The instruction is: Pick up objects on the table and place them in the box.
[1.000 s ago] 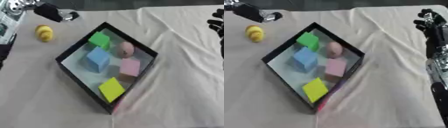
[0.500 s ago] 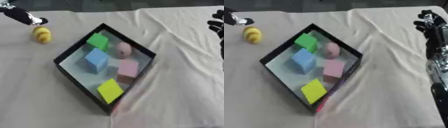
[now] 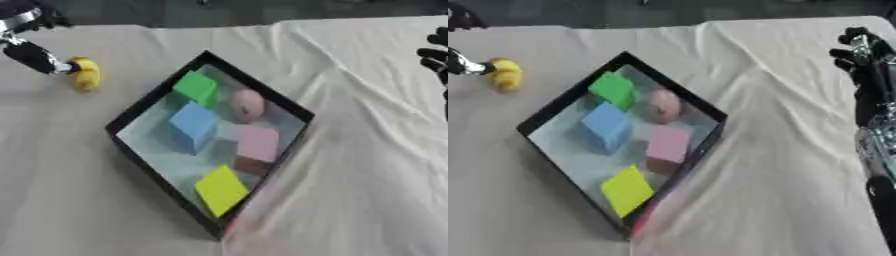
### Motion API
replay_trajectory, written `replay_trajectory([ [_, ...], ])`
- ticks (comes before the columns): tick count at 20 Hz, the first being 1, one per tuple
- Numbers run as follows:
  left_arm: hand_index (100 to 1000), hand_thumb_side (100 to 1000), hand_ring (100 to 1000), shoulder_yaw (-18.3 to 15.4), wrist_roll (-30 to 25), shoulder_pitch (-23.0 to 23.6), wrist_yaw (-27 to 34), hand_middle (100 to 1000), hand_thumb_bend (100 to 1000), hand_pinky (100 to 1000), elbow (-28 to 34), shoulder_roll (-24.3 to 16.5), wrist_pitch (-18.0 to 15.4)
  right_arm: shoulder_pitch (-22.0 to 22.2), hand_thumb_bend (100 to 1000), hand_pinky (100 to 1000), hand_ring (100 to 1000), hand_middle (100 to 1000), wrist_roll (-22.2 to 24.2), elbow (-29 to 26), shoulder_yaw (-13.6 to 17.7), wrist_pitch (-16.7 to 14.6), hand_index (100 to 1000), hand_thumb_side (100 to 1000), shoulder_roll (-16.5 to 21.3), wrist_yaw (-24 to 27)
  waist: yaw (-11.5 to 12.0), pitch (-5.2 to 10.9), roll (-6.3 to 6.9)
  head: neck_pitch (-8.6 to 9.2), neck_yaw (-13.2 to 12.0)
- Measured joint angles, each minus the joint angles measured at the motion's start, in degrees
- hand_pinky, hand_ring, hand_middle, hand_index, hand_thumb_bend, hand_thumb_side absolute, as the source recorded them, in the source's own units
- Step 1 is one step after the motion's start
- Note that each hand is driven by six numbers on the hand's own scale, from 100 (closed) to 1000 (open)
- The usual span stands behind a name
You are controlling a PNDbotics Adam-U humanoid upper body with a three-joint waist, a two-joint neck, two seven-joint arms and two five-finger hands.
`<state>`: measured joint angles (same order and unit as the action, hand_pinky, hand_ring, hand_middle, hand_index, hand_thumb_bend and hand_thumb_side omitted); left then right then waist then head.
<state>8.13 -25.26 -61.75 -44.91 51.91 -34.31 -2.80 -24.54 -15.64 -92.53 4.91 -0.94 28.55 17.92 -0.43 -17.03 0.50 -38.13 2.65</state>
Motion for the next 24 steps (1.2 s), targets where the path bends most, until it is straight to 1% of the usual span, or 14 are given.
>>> replay_trajectory([
  [1,832,238,839,-0.2,0.0,-0.1,-0.1,806,513,838,-0.4,0.1,0.2,-0.1,100,843,742,741,0.0,0.0,0.0,0.0,779,671,0.0,0.0,-0.1,-0.08,0.0,0.0,0.0],
  [5,836,223,845,-0.6,0.9,-0.3,-2.3,813,537,839,-1.7,0.5,1.1,-0.2,100,843,742,741,-0.1,0.0,0.0,0.2,779,674,0.0,0.0,-0.4,-0.34,0.0,-0.07,-0.1],
  [8,834,225,844,-0.9,1.7,-0.3,-4.8,813,525,839,-2.8,0.7,1.9,-0.2,100,843,742,741,-0.1,0.0,0.0,0.3,779,675,0.0,0.0,-0.4,-0.43,0.0,-0.16,-0.8],
  [13,834,190,847,-1.7,3.3,-0.3,-7.7,816,534,838,-5.0,1.5,3.4,-0.5,100,844,742,741,0.0,0.0,-0.3,0.4,779,678,-0.2,0.0,-0.6,-0.66,-0.3,-0.16,-1.9],
  [17,832,190,845,-2.3,4.3,-0.3,-9.5,815,513,837,-6.5,2.0,4.2,-0.6,100,844,742,740,0.0,0.0,-0.4,0.5,778,680,-0.5,0.0,-0.7,-0.84,-0.3,-0.04,-2.5],
  [20,835,185,849,-2.3,4.8,-0.3,-10.6,820,526,837,-7.3,2.2,4.5,-0.6,100,844,741,740,-0.1,0.0,-0.4,0.5,778,682,-0.6,0.0,-0.8,-1.06,-0.3,-0.02,-2.6],
  [24,827,179,849,-2.4,5.1,-0.3,-12.1,820,512,837,-8.1,2.6,4.8,-0.6,100,844,741,739,-0.1,0.0,-0.4,0.6,778,685,-0.6,-0.1,-1.0,-1.32,-0.3,-0.02,-2.6],
])
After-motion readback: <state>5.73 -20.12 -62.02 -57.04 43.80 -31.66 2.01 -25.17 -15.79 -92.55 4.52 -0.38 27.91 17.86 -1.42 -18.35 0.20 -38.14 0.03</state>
